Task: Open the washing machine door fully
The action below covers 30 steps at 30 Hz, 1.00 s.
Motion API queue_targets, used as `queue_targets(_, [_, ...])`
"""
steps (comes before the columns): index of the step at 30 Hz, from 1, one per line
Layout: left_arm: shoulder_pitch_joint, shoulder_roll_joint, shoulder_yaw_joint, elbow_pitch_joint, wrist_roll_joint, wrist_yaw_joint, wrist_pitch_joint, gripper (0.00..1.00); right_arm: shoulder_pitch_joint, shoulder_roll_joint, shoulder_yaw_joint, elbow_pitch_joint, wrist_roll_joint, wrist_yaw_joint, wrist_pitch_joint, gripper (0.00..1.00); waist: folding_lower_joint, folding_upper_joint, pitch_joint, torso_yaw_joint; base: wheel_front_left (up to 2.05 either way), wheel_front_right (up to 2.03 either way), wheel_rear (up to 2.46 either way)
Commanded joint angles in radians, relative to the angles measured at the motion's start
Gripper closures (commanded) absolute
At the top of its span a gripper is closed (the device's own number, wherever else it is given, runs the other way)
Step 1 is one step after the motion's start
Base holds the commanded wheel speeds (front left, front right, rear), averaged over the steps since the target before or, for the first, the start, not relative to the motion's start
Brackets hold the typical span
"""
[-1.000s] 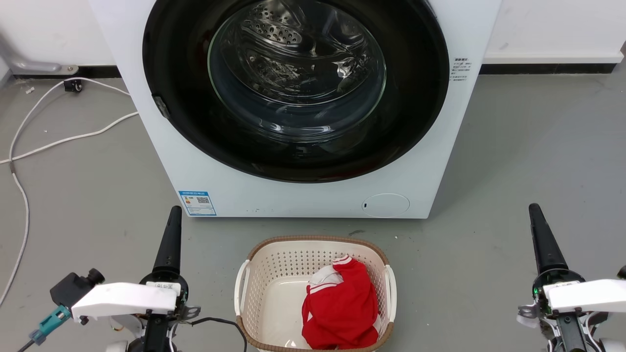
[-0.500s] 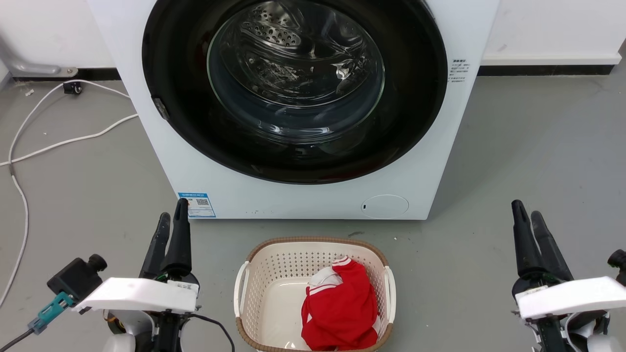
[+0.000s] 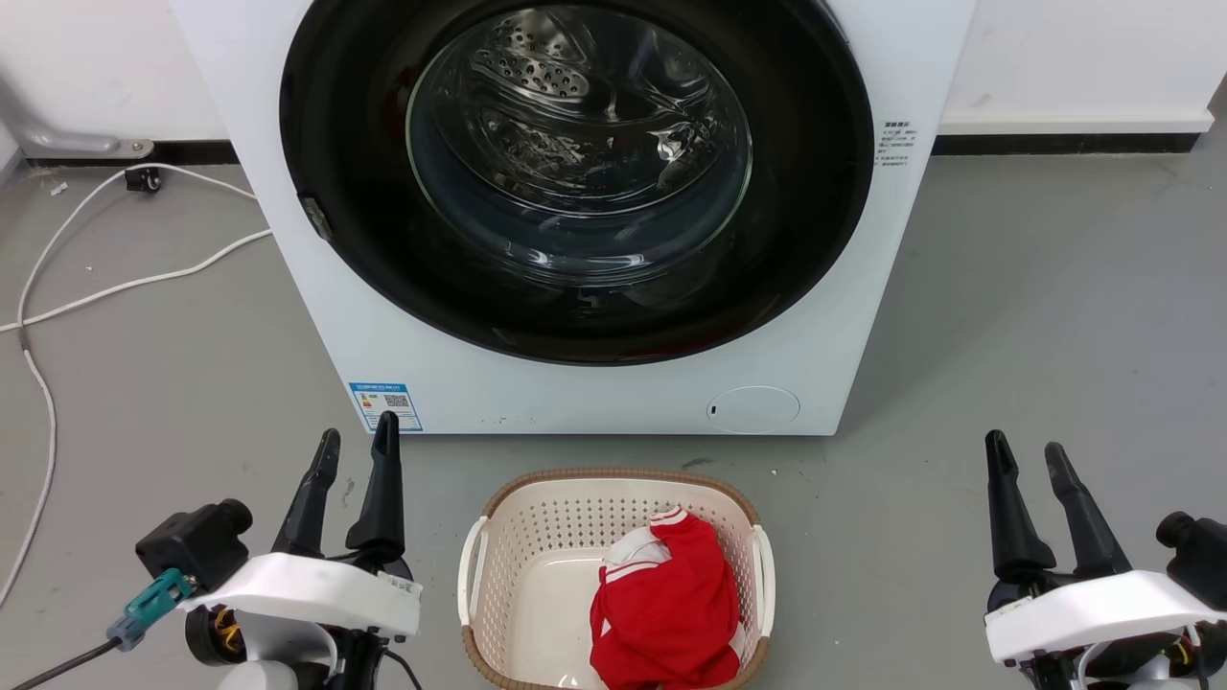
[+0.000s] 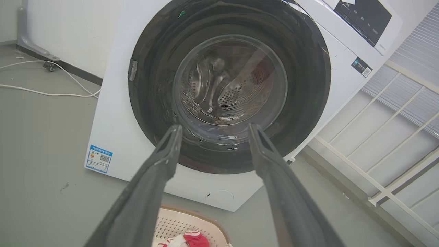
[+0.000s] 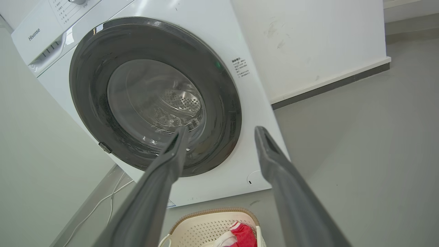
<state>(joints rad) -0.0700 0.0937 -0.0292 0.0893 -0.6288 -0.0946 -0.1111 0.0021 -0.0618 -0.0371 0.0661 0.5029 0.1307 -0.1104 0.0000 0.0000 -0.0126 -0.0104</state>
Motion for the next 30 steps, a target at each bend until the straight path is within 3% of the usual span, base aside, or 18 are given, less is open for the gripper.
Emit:
queue_targets(1, [-0.009,0.011,-0.005,-0.010,0.025,0.006,-0.010,0.00,-0.006,0.000,-0.001,-0.010,-0.027,0.000,-0.009,0.00,0.0000,0.0000,0.000,0.000,0.00,0.00,0.00])
queue_targets(18, [0.003,0.046,-0.054,-0.011,0.204,0.076,-0.055,0.00,0.004,0.009,0.019,-0.003,-0.237,0.000,-0.043,0.00,0.0000,0.0000,-0.002,-0.004,0.00,0.00,0.00])
queue_targets(30, [0.017,0.051,-0.067,-0.022,0.316,0.096,-0.087,0.00,0.008,0.011,0.030,-0.010,-0.349,0.000,-0.060,0.00,0.0000,0.0000,-0.003,-0.004,0.00,0.00,0.00])
